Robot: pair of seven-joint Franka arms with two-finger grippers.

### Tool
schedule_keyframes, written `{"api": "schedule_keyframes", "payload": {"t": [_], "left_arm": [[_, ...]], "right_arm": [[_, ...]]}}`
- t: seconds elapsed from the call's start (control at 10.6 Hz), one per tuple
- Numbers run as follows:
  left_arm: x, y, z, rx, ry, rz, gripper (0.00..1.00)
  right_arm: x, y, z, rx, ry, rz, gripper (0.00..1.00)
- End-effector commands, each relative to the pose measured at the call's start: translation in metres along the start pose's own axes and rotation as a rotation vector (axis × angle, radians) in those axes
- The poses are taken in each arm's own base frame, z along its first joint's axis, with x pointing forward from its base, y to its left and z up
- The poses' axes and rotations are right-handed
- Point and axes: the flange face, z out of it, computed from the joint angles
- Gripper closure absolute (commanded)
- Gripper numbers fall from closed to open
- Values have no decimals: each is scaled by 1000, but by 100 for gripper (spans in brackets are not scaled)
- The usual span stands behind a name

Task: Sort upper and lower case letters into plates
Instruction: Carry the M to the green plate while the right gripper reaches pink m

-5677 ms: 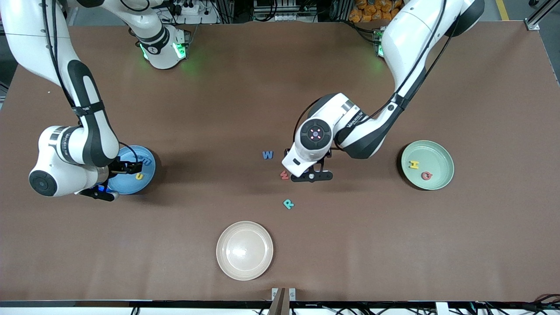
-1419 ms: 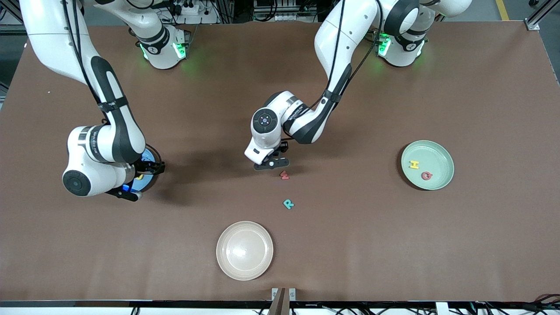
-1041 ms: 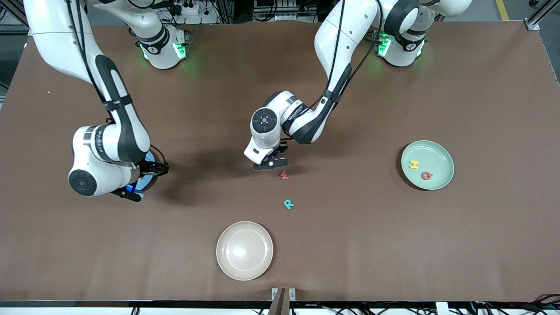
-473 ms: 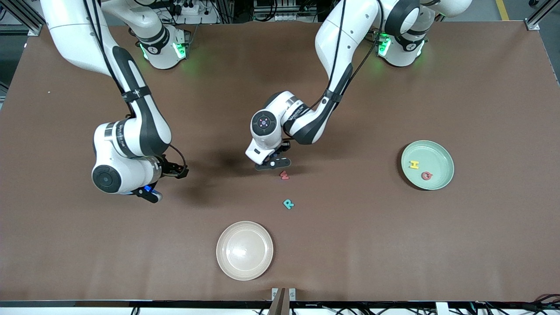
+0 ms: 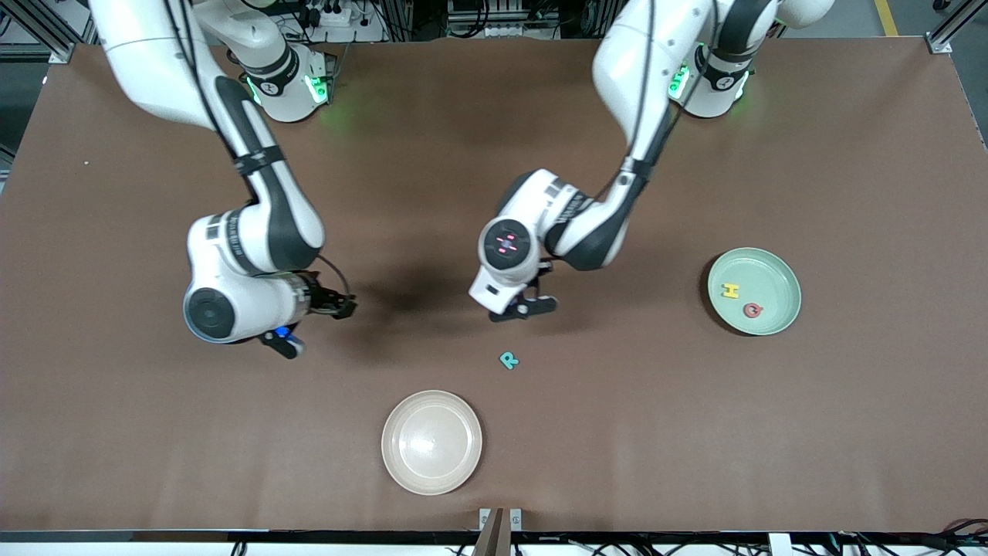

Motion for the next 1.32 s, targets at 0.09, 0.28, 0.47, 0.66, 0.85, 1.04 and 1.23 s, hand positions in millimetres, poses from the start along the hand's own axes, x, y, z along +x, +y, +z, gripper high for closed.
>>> {"api": "schedule_keyframes", "payload": {"t": [0.09,0.28,0.47,0.66,0.85,1.04,1.23], "left_arm": [[33,-77,-65,-9,-74,-35,100],[74,-142,-88,-31,-106,-18,100],[101,-214,-108,-44,-158,-11,100],[116,-272,-111,-33,-176,58,100],[125,-320,-86,-29,-251,79,100],[130,-356,-60,42,-289,106,100],[135,-394,-31,75,-307,145,100]], "right_arm": [[-41,-78,12,95,22,106,8],[-59,-106,22,175,65,169,8],[-69,-125,27,213,79,254,9],[-84,-147,33,255,91,314,9],[-111,-160,48,239,91,309,9],[-131,-177,71,261,108,352,9],[-139,-191,84,304,110,447,10]]}}
